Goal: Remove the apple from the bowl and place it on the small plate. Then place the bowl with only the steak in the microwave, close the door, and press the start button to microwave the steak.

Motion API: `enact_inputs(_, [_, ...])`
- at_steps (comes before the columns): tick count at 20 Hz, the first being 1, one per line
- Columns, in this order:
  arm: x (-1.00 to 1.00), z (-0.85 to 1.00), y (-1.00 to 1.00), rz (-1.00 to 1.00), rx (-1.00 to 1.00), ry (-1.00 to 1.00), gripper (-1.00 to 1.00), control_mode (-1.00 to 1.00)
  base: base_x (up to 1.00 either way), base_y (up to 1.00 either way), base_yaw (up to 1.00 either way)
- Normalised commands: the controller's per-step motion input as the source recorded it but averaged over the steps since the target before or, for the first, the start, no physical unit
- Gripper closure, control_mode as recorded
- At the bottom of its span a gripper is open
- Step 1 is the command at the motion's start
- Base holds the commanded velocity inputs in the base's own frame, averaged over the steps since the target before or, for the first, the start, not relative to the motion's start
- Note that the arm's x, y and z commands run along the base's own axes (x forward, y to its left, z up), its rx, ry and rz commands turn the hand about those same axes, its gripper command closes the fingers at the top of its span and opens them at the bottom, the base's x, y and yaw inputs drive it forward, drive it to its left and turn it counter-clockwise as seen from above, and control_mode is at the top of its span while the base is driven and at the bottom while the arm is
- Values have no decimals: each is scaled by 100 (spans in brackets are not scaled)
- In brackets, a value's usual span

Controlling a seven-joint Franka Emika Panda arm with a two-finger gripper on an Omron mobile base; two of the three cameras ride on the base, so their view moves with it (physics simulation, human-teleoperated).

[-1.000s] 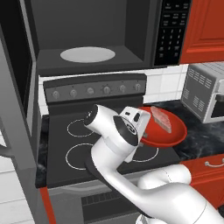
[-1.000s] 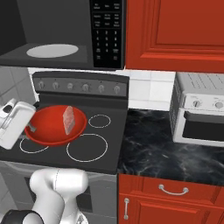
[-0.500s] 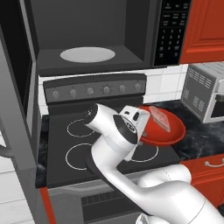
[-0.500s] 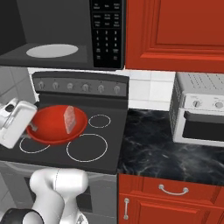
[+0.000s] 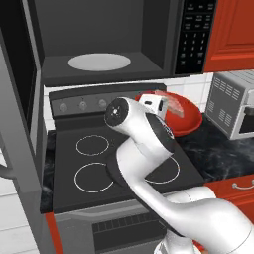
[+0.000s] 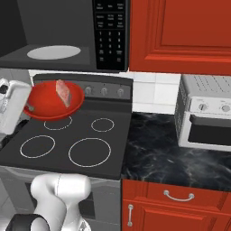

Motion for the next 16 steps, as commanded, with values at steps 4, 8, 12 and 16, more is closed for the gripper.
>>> enact_inputs(4, [11,58,0,57,0,-25,100,-100,0,0,0])
enact_inputs(8, [1,85,0,51,-3,-37,100,-100,0,0,0])
enact_inputs(12, [3,88,0,40,-7,-25,100,-100,0,0,0])
enact_inputs(16, [50,68,16,19,-12,0,100,-100,0,0,0])
